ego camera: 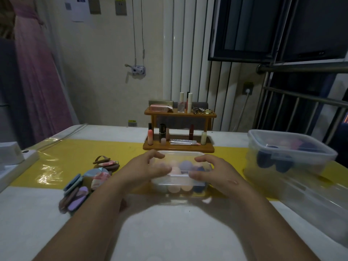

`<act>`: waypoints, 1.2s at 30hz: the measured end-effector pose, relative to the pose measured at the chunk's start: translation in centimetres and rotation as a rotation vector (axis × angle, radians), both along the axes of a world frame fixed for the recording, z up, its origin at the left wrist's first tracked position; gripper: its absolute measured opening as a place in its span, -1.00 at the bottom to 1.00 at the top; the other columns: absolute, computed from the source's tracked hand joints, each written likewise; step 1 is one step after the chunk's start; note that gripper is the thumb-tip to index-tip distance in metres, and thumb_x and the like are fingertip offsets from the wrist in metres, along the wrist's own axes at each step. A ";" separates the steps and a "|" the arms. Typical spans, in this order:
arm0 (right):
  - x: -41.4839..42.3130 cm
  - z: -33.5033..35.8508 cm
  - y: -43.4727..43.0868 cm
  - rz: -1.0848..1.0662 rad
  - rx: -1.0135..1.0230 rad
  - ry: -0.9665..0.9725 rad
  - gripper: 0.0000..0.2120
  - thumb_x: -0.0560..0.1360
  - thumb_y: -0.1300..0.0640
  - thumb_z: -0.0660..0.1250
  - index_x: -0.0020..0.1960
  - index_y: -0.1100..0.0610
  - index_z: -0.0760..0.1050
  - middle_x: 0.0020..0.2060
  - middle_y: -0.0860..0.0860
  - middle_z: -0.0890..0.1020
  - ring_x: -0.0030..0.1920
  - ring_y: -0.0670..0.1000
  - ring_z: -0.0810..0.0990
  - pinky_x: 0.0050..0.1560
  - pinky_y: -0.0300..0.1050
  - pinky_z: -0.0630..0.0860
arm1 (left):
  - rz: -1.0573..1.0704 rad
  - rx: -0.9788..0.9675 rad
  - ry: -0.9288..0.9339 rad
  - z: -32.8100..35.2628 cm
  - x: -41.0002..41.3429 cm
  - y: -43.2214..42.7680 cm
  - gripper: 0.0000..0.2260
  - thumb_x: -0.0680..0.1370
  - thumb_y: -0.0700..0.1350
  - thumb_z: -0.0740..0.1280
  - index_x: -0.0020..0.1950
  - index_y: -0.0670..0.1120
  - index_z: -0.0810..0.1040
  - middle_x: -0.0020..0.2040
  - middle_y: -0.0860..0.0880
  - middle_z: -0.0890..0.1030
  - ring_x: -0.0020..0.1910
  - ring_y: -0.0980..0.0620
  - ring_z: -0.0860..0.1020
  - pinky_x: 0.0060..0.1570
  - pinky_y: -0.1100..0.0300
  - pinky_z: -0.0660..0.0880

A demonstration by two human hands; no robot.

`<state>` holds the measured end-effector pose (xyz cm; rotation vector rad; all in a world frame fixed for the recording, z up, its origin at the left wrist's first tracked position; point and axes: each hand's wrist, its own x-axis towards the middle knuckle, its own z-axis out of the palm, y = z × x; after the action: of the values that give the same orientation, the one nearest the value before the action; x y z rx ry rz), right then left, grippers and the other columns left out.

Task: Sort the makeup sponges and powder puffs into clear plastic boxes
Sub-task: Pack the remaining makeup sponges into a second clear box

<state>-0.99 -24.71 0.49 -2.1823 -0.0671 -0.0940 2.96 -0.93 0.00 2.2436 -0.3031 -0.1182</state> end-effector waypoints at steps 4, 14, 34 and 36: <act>-0.2 0.4 -0.3 0.089 -0.158 0.078 -0.20 0.27 0.02 0.63 0.43 -0.11 0.36 0.23 -0.14 0.45 0.18 -0.06 0.47 -0.07 -0.33 0.45 | -0.107 0.163 0.029 0.4 -0.2 0.4 -0.28 0.37 0.17 0.55 0.41 0.20 0.25 0.25 0.07 0.45 0.13 0.05 0.48 0.06 0.18 0.47; 0.2 -0.1 -0.3 0.012 -0.234 -0.033 -0.17 0.23 0.12 0.67 0.42 -0.13 0.42 0.35 -0.15 0.49 0.15 -0.14 0.41 -0.05 -0.33 0.42 | -0.065 0.180 -0.093 -0.4 -0.3 -0.2 -0.18 0.31 0.10 0.61 0.46 0.18 0.25 0.34 0.01 0.50 0.15 0.03 0.50 0.09 0.16 0.52; 1.6 -2.8 3.5 -0.104 0.194 -0.065 -0.56 0.51 0.21 0.42 0.35 -0.05 0.51 0.12 -0.06 0.62 0.04 -0.09 0.62 0.05 -0.10 0.64 | 0.660 -0.462 -0.120 -1.3 0.6 -1.6 -0.87 0.61 -0.15 0.26 0.13 -0.01 0.54 0.08 -0.07 0.53 -0.04 -0.05 0.52 -0.31 0.15 0.50; 2.0 -2.9 4.4 -0.068 0.191 -0.031 -0.47 0.52 0.29 0.34 0.43 -0.06 0.44 0.23 -0.05 0.59 0.13 -0.07 0.59 0.13 -0.13 0.60 | 0.712 -0.542 -0.115 -1.4 0.8 -1.0 -0.87 0.62 -0.14 0.26 0.14 -0.02 0.55 0.08 -0.06 0.52 -0.01 -0.06 0.52 -0.30 0.17 0.50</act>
<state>1.06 -20.30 -2.41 -1.9931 -0.0014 -0.1655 3.76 -1.96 -1.44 1.6981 0.3750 0.4239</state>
